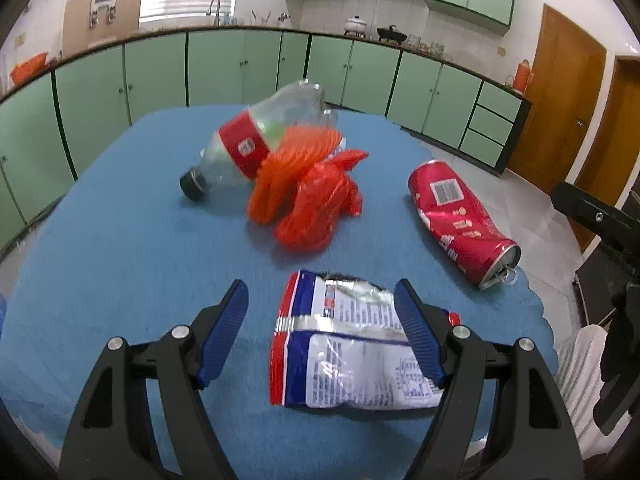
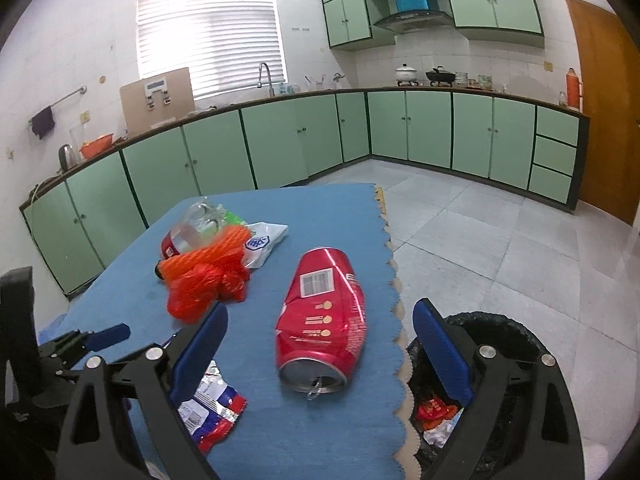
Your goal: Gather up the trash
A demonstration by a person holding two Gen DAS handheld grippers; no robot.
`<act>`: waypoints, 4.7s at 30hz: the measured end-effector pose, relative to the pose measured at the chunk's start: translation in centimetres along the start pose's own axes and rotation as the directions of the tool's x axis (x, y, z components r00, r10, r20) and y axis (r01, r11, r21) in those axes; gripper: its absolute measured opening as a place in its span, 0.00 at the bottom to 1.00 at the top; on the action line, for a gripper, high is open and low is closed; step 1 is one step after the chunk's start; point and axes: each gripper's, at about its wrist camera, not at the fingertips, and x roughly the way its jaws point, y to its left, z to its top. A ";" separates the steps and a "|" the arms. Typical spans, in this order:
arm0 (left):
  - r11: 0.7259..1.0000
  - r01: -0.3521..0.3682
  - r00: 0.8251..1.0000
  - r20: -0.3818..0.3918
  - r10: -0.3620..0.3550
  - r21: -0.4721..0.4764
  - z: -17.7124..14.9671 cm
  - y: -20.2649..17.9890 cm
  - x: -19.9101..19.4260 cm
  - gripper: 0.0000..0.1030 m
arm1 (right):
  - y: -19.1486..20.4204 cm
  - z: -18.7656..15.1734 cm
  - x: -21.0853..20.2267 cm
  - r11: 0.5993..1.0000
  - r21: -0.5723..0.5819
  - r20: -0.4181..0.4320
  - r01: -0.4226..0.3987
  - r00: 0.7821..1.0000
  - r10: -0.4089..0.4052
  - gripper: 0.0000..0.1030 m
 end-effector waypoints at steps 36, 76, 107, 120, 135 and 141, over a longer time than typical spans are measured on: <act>0.999 -0.031 0.997 -0.065 0.029 -0.017 -0.9 -1.4 2.1 0.00 | -0.3 -2.0 1.7 1.000 0.020 -0.050 0.000 0.999 0.001 0.89; 0.999 -0.041 0.993 -0.110 0.042 0.018 -1.8 -4.4 2.5 0.00 | -2.1 -1.5 1.8 0.998 0.055 -0.032 0.027 0.999 -0.026 0.89; 0.993 -0.059 0.995 -0.087 0.050 -0.104 1.2 2.8 4.3 0.58 | -1.8 -2.0 2.5 0.999 0.044 -0.059 0.024 0.998 -0.021 0.88; 0.995 -0.010 0.997 -0.075 0.002 -0.097 2.4 3.0 6.2 0.12 | -2.1 -1.9 2.9 0.998 0.047 -0.063 0.037 0.997 -0.034 0.88; 0.986 0.000 0.999 0.036 0.006 -0.166 2.7 3.2 1.8 0.00 | -2.1 -1.5 3.2 0.998 0.046 -0.064 0.037 0.997 -0.034 0.88; 0.990 -0.006 0.992 0.121 0.024 -0.143 4.0 2.4 -0.5 0.00 | -2.0 -1.2 3.1 0.998 0.042 -0.057 0.038 0.998 -0.036 0.88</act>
